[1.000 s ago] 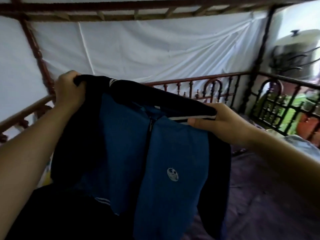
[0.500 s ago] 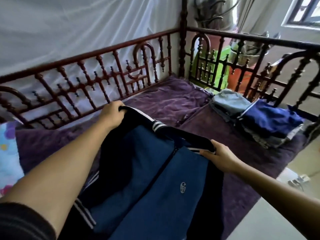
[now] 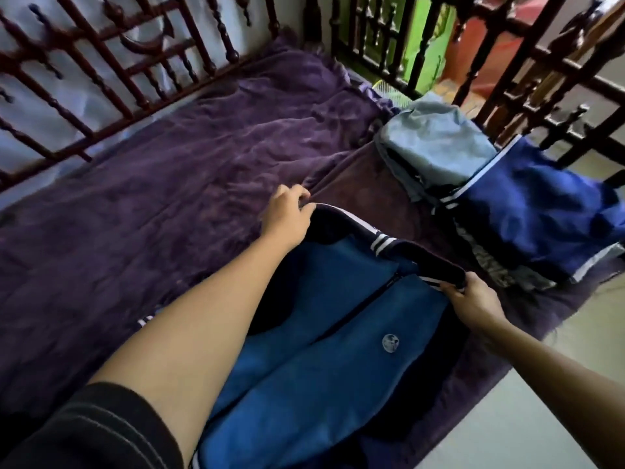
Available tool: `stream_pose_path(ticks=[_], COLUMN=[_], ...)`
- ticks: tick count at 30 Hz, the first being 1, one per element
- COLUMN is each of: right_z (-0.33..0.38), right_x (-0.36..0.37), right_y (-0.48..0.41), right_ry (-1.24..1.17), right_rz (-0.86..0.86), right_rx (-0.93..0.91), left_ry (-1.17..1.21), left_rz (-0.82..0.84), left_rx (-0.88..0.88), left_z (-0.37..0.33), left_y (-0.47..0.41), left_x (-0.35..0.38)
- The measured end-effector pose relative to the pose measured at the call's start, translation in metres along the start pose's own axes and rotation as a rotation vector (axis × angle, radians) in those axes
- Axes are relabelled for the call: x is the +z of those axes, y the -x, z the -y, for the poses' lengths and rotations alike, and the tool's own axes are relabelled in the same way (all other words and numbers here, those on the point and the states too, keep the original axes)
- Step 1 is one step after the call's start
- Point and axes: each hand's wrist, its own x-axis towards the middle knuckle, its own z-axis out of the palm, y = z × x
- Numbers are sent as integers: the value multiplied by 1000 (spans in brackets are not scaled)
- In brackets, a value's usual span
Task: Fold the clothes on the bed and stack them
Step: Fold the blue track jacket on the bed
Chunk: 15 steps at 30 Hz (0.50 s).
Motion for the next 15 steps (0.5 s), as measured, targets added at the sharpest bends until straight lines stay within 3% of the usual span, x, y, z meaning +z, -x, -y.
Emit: stream_pose_path(ticks=[6, 9, 15], right_z=[-15, 13, 117], right_x=[33, 52, 132], right_y=[-54, -58, -55], right_ry=[256, 468, 671], right_rz=[118, 157, 247], right_rx=[141, -50, -635], left_ry=[2, -30, -206], left_rz=[53, 84, 204], left_rx=[-231, -453, -818], left_z=[73, 131, 224], left_y=[22, 73, 159], left_x=[31, 26, 8])
